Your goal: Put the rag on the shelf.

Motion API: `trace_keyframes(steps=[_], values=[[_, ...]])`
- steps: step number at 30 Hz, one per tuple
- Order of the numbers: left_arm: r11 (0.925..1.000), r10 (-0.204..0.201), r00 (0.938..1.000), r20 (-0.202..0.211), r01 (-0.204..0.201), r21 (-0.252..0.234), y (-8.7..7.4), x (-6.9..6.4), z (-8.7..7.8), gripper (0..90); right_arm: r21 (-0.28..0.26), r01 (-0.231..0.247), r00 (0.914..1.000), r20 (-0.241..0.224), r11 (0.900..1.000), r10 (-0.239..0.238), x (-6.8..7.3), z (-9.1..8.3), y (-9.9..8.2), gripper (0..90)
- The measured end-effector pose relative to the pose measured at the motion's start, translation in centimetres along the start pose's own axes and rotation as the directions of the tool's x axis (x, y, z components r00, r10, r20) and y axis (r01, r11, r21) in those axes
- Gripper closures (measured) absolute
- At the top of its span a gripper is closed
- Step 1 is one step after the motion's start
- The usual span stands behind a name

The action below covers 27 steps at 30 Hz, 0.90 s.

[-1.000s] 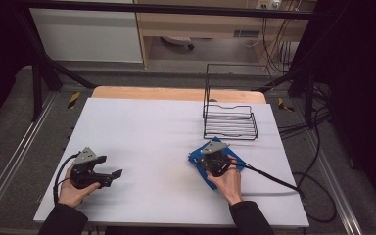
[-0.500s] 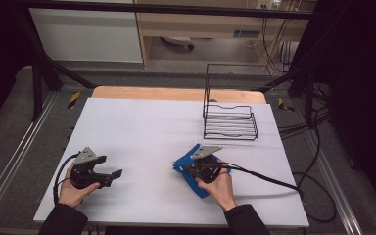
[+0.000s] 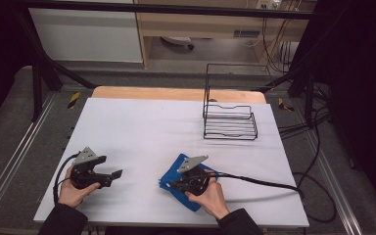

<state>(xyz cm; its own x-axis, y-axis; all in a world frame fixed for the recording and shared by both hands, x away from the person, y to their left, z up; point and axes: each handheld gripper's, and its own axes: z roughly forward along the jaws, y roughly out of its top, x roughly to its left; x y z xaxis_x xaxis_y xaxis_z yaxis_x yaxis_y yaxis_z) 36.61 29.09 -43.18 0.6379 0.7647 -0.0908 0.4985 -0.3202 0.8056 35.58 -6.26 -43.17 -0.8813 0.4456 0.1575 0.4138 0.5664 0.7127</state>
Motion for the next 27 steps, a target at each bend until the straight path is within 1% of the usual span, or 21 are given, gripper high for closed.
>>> trace_keyframes(steps=[2, 3, 4, 6, 7, 8, 9, 11, 12, 13, 14, 15, 16, 18, 20, 21, 22, 23, 25, 26, 27], values=[[1.0000, 0.000, 1.0000, 0.000, 0.000, 0.002, 0.0, 0.0, 0.0, 11.3, 0.001, 0.000, 1.0000, -0.007, 1.0000, 0.000, 0.0, 0.3, -0.2, 80.5], [1.0000, 0.000, 1.0000, 0.000, 0.000, 0.002, 0.0, 0.0, 0.0, 11.3, -0.005, -0.001, 0.9999, -0.010, 1.0000, 0.001, 0.0, 0.4, -0.2, 76.3], [1.0000, 0.000, 1.0000, 0.001, 0.000, 0.001, 0.0, 0.0, 0.0, 11.3, -0.020, -0.008, 0.9996, -0.026, 0.9998, 0.007, 0.0, 0.2, -0.1, 68.6], [1.0000, -0.002, 1.0000, 0.000, 0.002, 0.001, 0.0, 0.0, 0.0, 11.2, -0.060, 0.002, 1.0000, -0.009, 0.9982, -0.002, 0.0, -0.3, 0.2, 55.0], [1.0000, -0.002, 1.0000, 0.001, 0.002, 0.001, 0.0, 0.0, 0.0, 11.2, -0.060, 0.002, 1.0000, -0.009, 0.9982, -0.002, 0.0, -0.3, 0.2, 55.0], [1.0000, -0.003, 1.0000, 0.000, 0.003, 0.002, 0.0, 0.0, 0.0, 11.2, -0.095, 0.007, 0.9999, 0.013, 0.9955, -0.005, -0.1, -1.2, 0.6, 45.2], [1.0000, -0.003, 1.0000, 0.000, 0.003, 0.002, 0.0, 0.0, 0.0, 11.2, -0.095, 0.007, 0.9999, 0.013, 0.9955, -0.005, -0.1, -1.2, 0.6, 45.2], [1.0000, -0.002, 1.0000, 0.000, 0.002, 0.001, 0.0, 0.0, 0.0, 11.2, -0.147, -0.006, 0.9988, 0.048, 0.9891, 0.013, -0.8, -2.9, 0.8, 36.7], [1.0000, -0.003, 1.0000, 0.000, 0.003, 0.001, 0.0, 0.0, 0.0, 11.2, -0.161, -0.017, 0.9979, 0.058, 0.9867, 0.027, -1.1, -3.5, 0.8, 35.5], [1.0000, -0.003, 1.0000, 0.000, 0.003, 0.001, 0.0, 0.0, 0.0, 11.2, -0.161, -0.017, 0.9979, 0.058, 0.9867, 0.027, -1.1, -3.5, 0.8, 35.5], [1.0000, -0.003, 1.0000, -0.001, 0.003, 0.002, 0.0, 0.0, 0.0, 11.2, -0.182, -0.034, 0.9949, 0.087, 0.9826, 0.051, -1.9, -4.5, 0.5, 35.2], [1.0000, -0.002, 1.0000, -0.001, 0.002, 0.003, 0.0, 0.0, 0.0, 11.2, -0.182, -0.034, 0.9949, 0.087, 0.9826, 0.051, -1.9, -4.5, 0.5, 35.2], [1.0000, -0.003, 1.0000, -0.001, 0.003, 0.003, 0.0, 0.0, 0.0, 11.2, -0.203, -0.064, 0.9873, 0.130, 0.9770, 0.092, -3.0, -5.7, -0.3, 36.1], [1.0000, -0.003, 1.0000, -0.001, 0.003, 0.003, 0.0, 0.0, 0.0, 11.2, -0.205, -0.093, 0.9749, 0.180, 0.9743, 0.131, -3.9, -6.4, -1.1, 38.0], [1.0000, -0.002, 1.0000, -0.002, 0.002, 0.004, 0.0, 0.0, 0.1, 11.1, -0.190, -0.129, 0.9527, 0.248, 0.9732, 0.175, -5.0, -7.1, -2.4, 41.1], [1.0000, -0.002, 1.0000, -0.001, 0.002, 0.004, 0.0, 0.0, 0.1, 11.1, -0.190, -0.129, 0.9527, 0.248, 0.9732, 0.175, -5.0, -7.1, -2.4, 41.1], [1.0000, -0.002, 1.0000, -0.001, 0.002, 0.006, 0.0, 0.0, 0.1, 11.1, -0.186, -0.145, 0.9442, 0.267, 0.9718, 0.192, -5.3, -7.3, -3.1, 44.2], [1.0000, -0.006, 1.0000, -0.002, 0.006, 0.004, 0.0, -0.1, 0.1, 11.1, -0.168, -0.180, 0.9278, 0.299, 0.9693, 0.224, -5.9, -7.6, -4.5, 48.3], [1.0000, -0.005, 1.0000, -0.001, 0.005, 0.006, 0.0, -0.1, 0.1, 11.1, -0.152, -0.209, 0.9173, 0.312, 0.9661, 0.247, -6.3, -7.9, -5.6, 53.0], [1.0000, -0.005, 1.0000, -0.001, 0.005, 0.007, 0.0, -0.1, 0.1, 11.1, -0.152, -0.209, 0.9173, 0.312, 0.9661, 0.247, -6.3, -7.9, -5.6, 53.0], [1.0000, -0.004, 1.0000, 0.000, 0.004, 0.007, 0.0, -0.1, 0.1, 11.1, -0.147, -0.219, 0.9125, 0.319, 0.9644, 0.256, -6.4, -8.0, -6.1, 54.8]])
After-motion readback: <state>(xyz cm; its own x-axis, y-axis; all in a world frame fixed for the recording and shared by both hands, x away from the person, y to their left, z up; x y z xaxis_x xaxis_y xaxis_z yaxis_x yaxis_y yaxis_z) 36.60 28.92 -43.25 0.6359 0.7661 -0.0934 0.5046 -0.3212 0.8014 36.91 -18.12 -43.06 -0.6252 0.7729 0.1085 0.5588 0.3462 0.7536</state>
